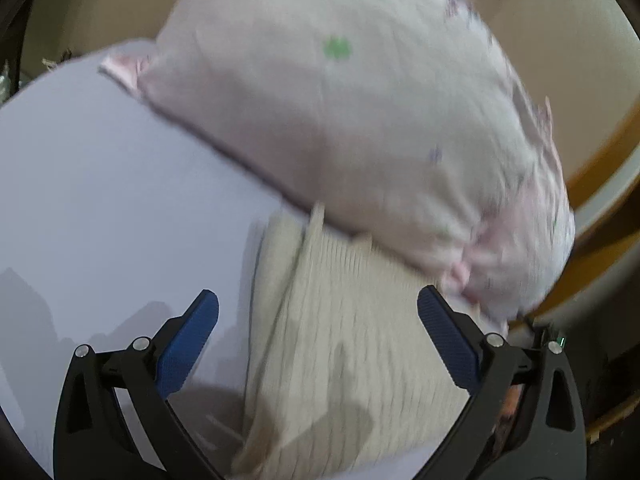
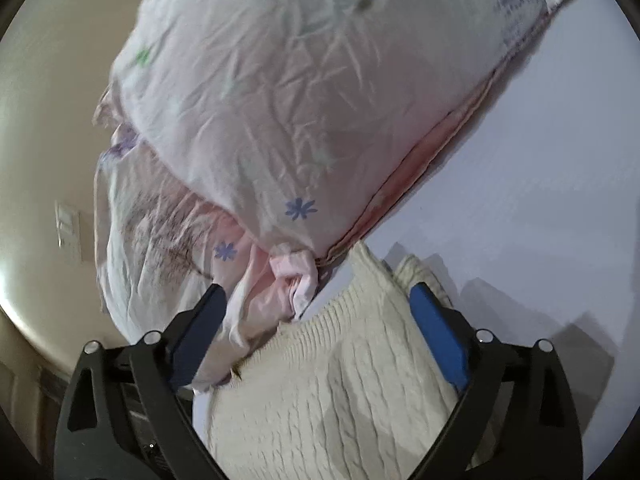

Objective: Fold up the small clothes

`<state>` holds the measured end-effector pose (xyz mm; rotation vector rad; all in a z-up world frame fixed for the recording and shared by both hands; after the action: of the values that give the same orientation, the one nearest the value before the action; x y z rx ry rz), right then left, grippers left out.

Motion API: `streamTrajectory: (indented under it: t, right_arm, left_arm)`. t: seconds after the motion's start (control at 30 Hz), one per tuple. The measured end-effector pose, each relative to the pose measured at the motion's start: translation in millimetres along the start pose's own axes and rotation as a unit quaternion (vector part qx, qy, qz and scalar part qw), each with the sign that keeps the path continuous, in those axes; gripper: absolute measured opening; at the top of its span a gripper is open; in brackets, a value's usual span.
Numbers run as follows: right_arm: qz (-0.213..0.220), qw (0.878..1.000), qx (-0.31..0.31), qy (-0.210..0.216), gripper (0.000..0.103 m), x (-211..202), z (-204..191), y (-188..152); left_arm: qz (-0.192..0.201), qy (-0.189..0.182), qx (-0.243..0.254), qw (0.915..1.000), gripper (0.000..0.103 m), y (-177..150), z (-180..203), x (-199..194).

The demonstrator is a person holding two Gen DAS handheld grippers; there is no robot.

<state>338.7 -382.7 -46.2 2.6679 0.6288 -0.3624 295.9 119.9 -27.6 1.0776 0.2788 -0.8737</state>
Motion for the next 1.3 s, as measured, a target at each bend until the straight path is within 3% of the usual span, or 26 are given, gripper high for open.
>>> streamTrajectory:
  t: [0.13,0.2,0.27,0.3,0.33,0.4,0.47,0.53,0.63,0.77,0.83,0.87,0.93,1.0,1.03,1.1,1.13,1.17,1.23,1.3]
  right_arm:
    - [-0.020,1.000,-0.023,-0.005,0.095,-5.9,-1.4,-9.4]
    - [-0.031,0.999,-0.035,-0.005,0.095,-10.0,-4.2,-16.0]
    - [-0.040,0.998,-0.043,-0.001,0.095,-13.4,-8.2,-21.4]
    - [-0.045,0.998,-0.048,0.003,0.095,-16.6,-9.9,-23.7]
    - [-0.048,0.997,-0.051,0.006,0.095,-17.9,-11.8,-25.6]
    - [-0.056,0.996,-0.061,0.014,0.095,-23.4,-16.0,-29.1]
    - [-0.058,0.996,-0.069,0.023,0.095,-30.5,-20.7,-29.5]
    - [-0.054,0.995,-0.077,0.031,0.096,-40.0,-24.8,-26.2]
    - [-0.031,0.995,-0.085,0.037,0.096,-61.1,-25.3,-14.4]
    - [0.013,0.996,-0.080,0.029,0.096,-92.8,-11.7,9.7]
    - [0.025,0.997,-0.066,0.012,0.096,-100.9,3.1,20.1]
    - [0.025,0.998,-0.058,0.005,0.096,-102.5,9.9,23.6]
    - [0.014,0.999,-0.043,-0.013,0.096,-104.1,24.1,30.3]
    - [-0.005,0.999,-0.046,-0.024,0.096,-104.1,29.4,32.2]
    - [-0.018,0.998,-0.056,-0.027,0.097,-103.0,29.0,32.1]
    - [-0.051,0.996,-0.066,-0.026,0.100,-95.0,27.7,28.6]
    - [-0.067,0.995,-0.063,-0.024,0.100,-89.6,28.1,25.7]
    - [-0.097,0.994,-0.055,-0.019,0.100,-80.1,29.6,20.8]
    - [-0.158,0.986,-0.038,-0.025,0.100,-58.5,35.8,8.6]
    - [-0.182,0.981,-0.043,-0.052,0.100,-45.3,43.7,0.8]
  left_arm:
    - [-0.062,0.001,0.005,0.9980,0.086,-37.3,2.2,14.4]
    - [-0.058,0.017,0.015,0.9981,0.079,-44.4,3.3,13.1]
    - [-0.066,0.017,0.013,0.9976,0.058,-52.9,7.2,15.2]
    - [-0.066,0.021,0.007,0.9976,0.053,-55.9,5.0,14.3]
    - [-0.069,0.013,-0.007,0.9975,0.020,-58.9,6.1,17.1]
    - [-0.068,-0.016,-0.048,0.9964,0.017,-57.6,8.0,17.4]
    - [-0.035,-0.067,-0.063,0.9951,0.015,-39.5,29.5,9.7]
    - [-0.012,-0.101,-0.046,0.9937,0.015,-20.1,63.9,3.1]
    - [0.005,-0.184,0.013,0.9828,0.015,0.7,153.9,5.9]
    - [-0.055,-0.292,0.072,0.9520,0.015,-28.7,288.3,65.9]
    - [-0.105,-0.294,0.112,0.9434,0.015,-60.8,338.0,111.5]
    - [-0.145,-0.273,0.155,0.9383,0.015,-84.9,361.2,142.3]
    - [-0.213,-0.255,0.182,0.9256,0.015,-119.4,380.0,177.3]
    - [-0.207,-0.309,0.156,0.9150,0.015,-117.9,387.1,166.7]
    - [-0.186,-0.324,0.154,0.9146,0.017,-108.6,385.9,155.2]
    - [-0.121,-0.339,0.140,0.9222,0.043,-77.2,367.0,120.9]
    - [-0.100,-0.330,0.131,0.9296,0.072,-66.6,354.4,111.3]
    - [-0.069,-0.292,0.118,0.9467,0.081,-52.0,330.0,101.5]
    - [-0.057,-0.201,0.110,0.9717,0.081,-39.8,282.9,99.7]
    - [-0.077,-0.142,0.094,0.9824,0.081,-44.4,250.7,107.7]
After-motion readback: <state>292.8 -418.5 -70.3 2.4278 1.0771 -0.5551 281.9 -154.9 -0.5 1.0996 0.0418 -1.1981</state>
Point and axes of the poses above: each gripper's, at about its wrist camera, not at the fingertips, and x roughly the way its jaws point, z to its right, y to its top, the point moved 9 cm from there along x, roughly the way its jaws point, and after that the axes turned 12 degrees about x, right-handed, at the moved point
